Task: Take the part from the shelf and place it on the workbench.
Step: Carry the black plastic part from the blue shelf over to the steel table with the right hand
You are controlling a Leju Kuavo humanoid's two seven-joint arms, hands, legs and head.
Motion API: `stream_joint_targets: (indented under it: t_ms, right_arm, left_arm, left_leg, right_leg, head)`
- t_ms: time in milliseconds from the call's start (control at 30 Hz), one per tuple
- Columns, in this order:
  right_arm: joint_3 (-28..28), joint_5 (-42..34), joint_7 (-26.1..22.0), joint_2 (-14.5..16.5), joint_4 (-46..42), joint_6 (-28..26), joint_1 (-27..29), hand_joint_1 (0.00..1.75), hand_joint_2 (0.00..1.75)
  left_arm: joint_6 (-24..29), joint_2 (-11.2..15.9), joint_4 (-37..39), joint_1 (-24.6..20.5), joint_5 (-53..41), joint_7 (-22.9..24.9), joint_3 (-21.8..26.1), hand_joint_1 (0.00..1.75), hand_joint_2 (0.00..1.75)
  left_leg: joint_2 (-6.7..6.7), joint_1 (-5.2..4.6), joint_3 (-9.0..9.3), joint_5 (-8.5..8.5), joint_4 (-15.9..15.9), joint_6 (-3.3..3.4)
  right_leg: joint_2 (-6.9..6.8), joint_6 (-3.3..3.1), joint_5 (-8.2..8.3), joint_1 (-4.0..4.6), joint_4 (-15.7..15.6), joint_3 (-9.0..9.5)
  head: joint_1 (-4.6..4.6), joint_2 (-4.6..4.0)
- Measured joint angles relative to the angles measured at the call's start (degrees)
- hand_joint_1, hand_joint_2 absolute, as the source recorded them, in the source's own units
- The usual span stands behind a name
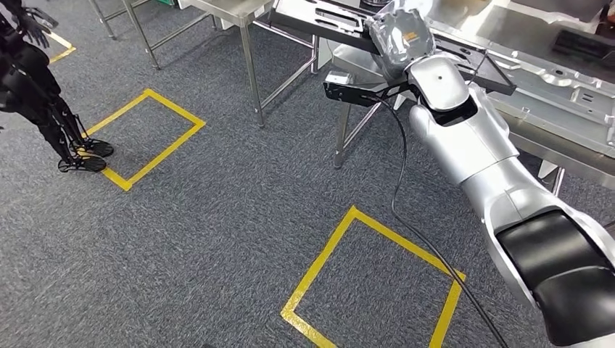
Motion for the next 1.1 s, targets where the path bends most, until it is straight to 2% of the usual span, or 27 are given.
stream_joint_targets:
  t_ms: [33,67,100,133,200,233,267,300,367,433,467,533,567,600,633,667,733,767,800,867,933,967,1033,1067,1100]
  right_arm:
    - [0.0,0.0,0.0,0.0,0.0,0.0,0.1,1.75,1.75]
    - [0.0,0.0,0.0,0.0,0.0,0.0,0.2,1.75,1.75]
    - [0.0,0.1,0.1,0.0,0.1,0.0,0.3,1.75,1.75]
    - [0.0,0.1,0.1,0.0,0.1,0.0,0.3,1.75,1.75]
    - [0.0,0.1,0.1,0.0,0.1,0.0,0.1,1.75,1.75]
    - [0.0,0.2,0.1,0.1,0.1,-0.1,0.0,1.75,1.75]
    - [0.0,0.2,0.1,0.1,0.1,-0.2,-0.1,1.75,1.75]
    - [0.0,0.2,0.1,0.1,0.1,-0.3,-0.1,1.75,1.75]
    - [0.0,0.2,0.2,0.0,0.0,-0.4,0.1,1.75,1.75]
    - [0.0,0.3,0.2,0.0,0.0,-0.5,0.1,1.75,1.75]
    - [0.0,0.3,0.2,0.0,0.0,-0.6,0.1,1.75,1.75]
    - [0.0,0.3,0.3,0.1,0.0,-0.6,0.3,1.75,1.75]
    - [0.0,0.3,0.3,0.1,0.0,-0.6,0.5,1.75,1.75]
    - [0.0,0.3,0.2,0.2,0.0,-0.6,0.7,1.75,1.75]
    - [0.0,0.3,0.2,0.2,0.0,-0.6,0.9,1.75,1.75]
    - [0.0,0.3,0.3,0.3,-0.1,-0.6,0.9,1.75,1.75]
    - [0.0,0.4,0.3,0.4,-0.1,-0.6,0.9,1.75,1.75]
    - [0.0,0.4,0.4,0.4,-0.2,-0.7,0.9,1.75,1.75]
    - [0.0,0.5,0.4,0.4,-0.2,-0.7,1.0,1.75,1.75]
    - [0.0,0.5,0.5,0.4,-0.2,-0.7,1.3,1.75,1.75]
    - [-0.1,0.6,0.5,0.3,-0.2,-0.7,1.4,1.75,1.75]
    - [-0.2,0.6,0.6,0.3,-0.3,-0.7,1.4,1.75,1.75]
    - [-0.2,0.7,0.6,0.3,-0.5,-0.7,1.5,1.75,1.75]
    - [-0.2,0.8,0.6,0.3,-0.5,-0.7,1.7,1.75,1.75]
    - [-0.2,0.9,0.7,0.3,-0.5,-0.7,1.8,1.75,1.75]
  left_arm:
    - [0.0,0.0,0.0,0.0,0.0,0.0,0.0,0.0,1.75]
    - [0.0,0.0,0.0,0.1,0.0,0.0,0.0,0.0,1.75]
    - [0.0,0.0,0.0,0.1,0.0,0.0,0.0,0.0,1.75]
    - [0.0,0.0,0.0,0.1,0.0,0.0,0.0,0.0,1.75]
    - [0.0,-0.1,0.0,0.1,0.0,0.0,0.0,0.0,1.75]
    - [0.0,-0.1,0.0,0.1,0.0,0.1,0.0,0.0,1.75]
    - [0.1,-0.1,0.0,0.0,0.0,0.1,0.0,0.0,1.75]
    - [0.1,-0.1,0.0,0.0,-0.1,0.2,0.0,0.0,1.75]
    - [0.1,-0.1,0.0,0.0,-0.1,0.2,0.0,0.0,1.75]
    - [0.1,-0.1,0.0,-0.1,-0.2,0.3,0.0,0.0,1.75]
    - [0.1,-0.1,0.0,-0.1,-0.2,0.3,0.0,0.0,1.75]
    - [0.1,-0.1,0.0,-0.1,-0.2,0.3,0.0,0.0,1.75]
    - [0.1,-0.1,0.0,-0.1,-0.1,0.4,0.0,0.0,1.75]
    - [0.1,-0.1,0.0,-0.2,-0.1,0.4,0.0,0.0,1.75]
    - [0.1,-0.1,0.0,-0.2,-0.1,0.5,0.0,0.0,1.75]
    - [0.1,-0.1,0.0,-0.2,-0.1,0.6,0.1,0.0,1.75]
    - [0.2,-0.1,0.0,-0.2,-0.1,0.8,0.1,0.0,1.75]
    - [0.2,-0.1,0.0,-0.2,-0.1,0.8,0.1,0.0,1.75]
    - [0.2,-0.2,0.0,-0.2,-0.1,0.8,0.1,0.0,1.75]
    - [0.2,-0.2,0.0,-0.3,0.0,0.9,0.1,0.0,1.75]
    - [0.3,-0.4,0.0,-0.3,0.0,0.9,0.1,0.0,1.75]
    - [0.3,-0.5,0.0,-0.4,0.0,0.9,0.1,0.0,1.75]
    - [0.4,-0.6,0.0,-0.4,0.0,0.8,0.1,0.0,1.75]
    - [0.4,-0.6,0.0,-0.4,0.0,0.8,0.1,0.0,1.75]
    - [0.4,-0.6,0.0,-0.3,0.0,0.8,0.1,0.0,1.75]
  left_leg:
    - [0.38,-0.02,-0.01,-0.01,0.0,0.02]
    - [0.76,-0.01,-0.01,-0.06,0.1,0.0]
    - [1.16,0.0,-0.01,-0.15,0.3,-0.06]
    - [1.57,0.04,0.0,-0.3,0.5,-0.15]
    - [2.33,-0.04,-0.03,-0.83,1.1,-0.58]
    - [2.64,-0.17,-0.09,-1.12,1.5,-0.85]
    - [2.94,-0.33,-0.15,-1.34,1.8,-1.13]
    - [3.25,-0.48,-0.2,-1.47,1.9,-1.39]
    - [3.78,-0.43,-0.25,-1.73,2.0,-1.99]
    - [2.76,-0.17,-1.05,-3.36,4.0,-2.61]
    - [1.88,-0.02,-2.17,-4.97,6.6,-2.83]
    - [0.8,0.1,-5.57,-8.53,14.4,-3.02]
    - [0.63,0.1,-7.0,-9.43,17.5,-3.05]
    - [0.53,0.1,-7.59,-9.27,18.7,-2.98]
    - [0.43,0.09,-7.1,-8.0,17.5,-2.81]
    - [0.14,0.09,-5.59,-5.95,14.2,-2.51]
    - [-1.43,0.09,-2.0,-2.66,6.3,-1.82]
    - [-2.15,0.04,-0.82,-1.96,3.8,-1.59]
    - [-2.61,-0.05,-0.32,-1.91,2.7,-1.44]
    - [-2.14,-0.03,-0.08,-1.69,2.0,-1.08]
    - [-1.17,0.16,0.23,-1.01,1.0,-0.38]
    - [-0.66,0.27,0.34,-0.69,0.5,-0.06]
    - [0.17,0.11,0.33,-0.52,0.4,0.18]
    - [0.58,0.09,0.3,-0.53,0.4,0.18]
    - [1.03,0.09,0.3,-0.57,0.5,0.14]
  right_leg:
    - [-0.46,0.12,-1.46,-0.07,3.8,-1.73]
    - [-0.7,0.27,-2.07,-0.18,6.4,-2.91]
    - [-0.89,0.43,-1.61,-0.32,6.8,-3.12]
    - [-1.18,0.57,-0.16,-0.45,4.9,-2.14]
    - [-2.92,0.71,3.36,-0.44,-3.0,1.94]
    - [-3.66,0.52,4.42,-0.3,-6.2,3.54]
    - [-4.17,0.27,4.81,-0.12,-8.1,4.41]
    - [-4.14,-0.05,4.65,0.06,-8.5,4.49]
    - [-3.04,-0.76,4.91,0.04,-8.6,4.27]
    - [-2.19,-1.47,5.19,-0.12,-8.8,4.24]
    - [-1.82,-1.75,5.28,-0.19,-8.9,4.26]
    - [-0.88,-2.05,5.35,-0.07,-8.9,4.18]
    - [-0.33,-2.1,5.37,0.01,-8.9,4.16]
    - [0.24,-2.11,5.38,0.08,-8.8,4.15]
    - [0.83,-2.11,5.39,0.13,-8.8,4.17]
    - [1.41,-2.1,5.39,0.16,-8.7,4.2]
    - [2.45,-1.89,5.49,0.15,-8.7,4.12]
    - [2.91,-1.62,5.64,0.09,-8.7,3.95]
    - [3.3,-1.27,5.81,-0.02,-8.7,3.78]
    - [4.06,-0.44,6.16,-0.21,-9.0,3.51]
    - [2.91,0.17,5.25,-0.09,-8.0,2.89]
    - [1.73,0.37,3.86,0.0,-5.9,1.92]
    - [-0.35,0.65,0.27,-0.04,1.1,-1.12]
    - [-0.72,0.79,-0.93,-0.12,4.5,-2.57]
    - [-0.92,0.91,-1.15,-0.24,6.2,-3.25]
  head:
    - [-0.01,0.0]
    - [-0.01,0.0]
    - [-0.01,0.0]
    - [-0.01,0.0]
    - [-0.01,0.0]
    - [-0.01,0.0]
    - [-0.01,0.0]
    - [-0.01,0.0]
    - [-0.01,0.0]
    - [-0.02,0.0]
    - [-0.02,0.0]
    - [-0.01,0.0]
    - [-0.01,0.0]
    - [-0.01,0.0]
    - [-0.01,0.0]
    - [-0.01,0.0]
    - [-0.01,0.0]
    - [-0.01,0.0]
    - [-0.01,0.0]
    - [-0.01,0.0]
    - [0.01,0.0]
    - [0.01,0.0]
    - [0.01,0.0]
    - [0.02,0.0]
    - [0.02,0.0]
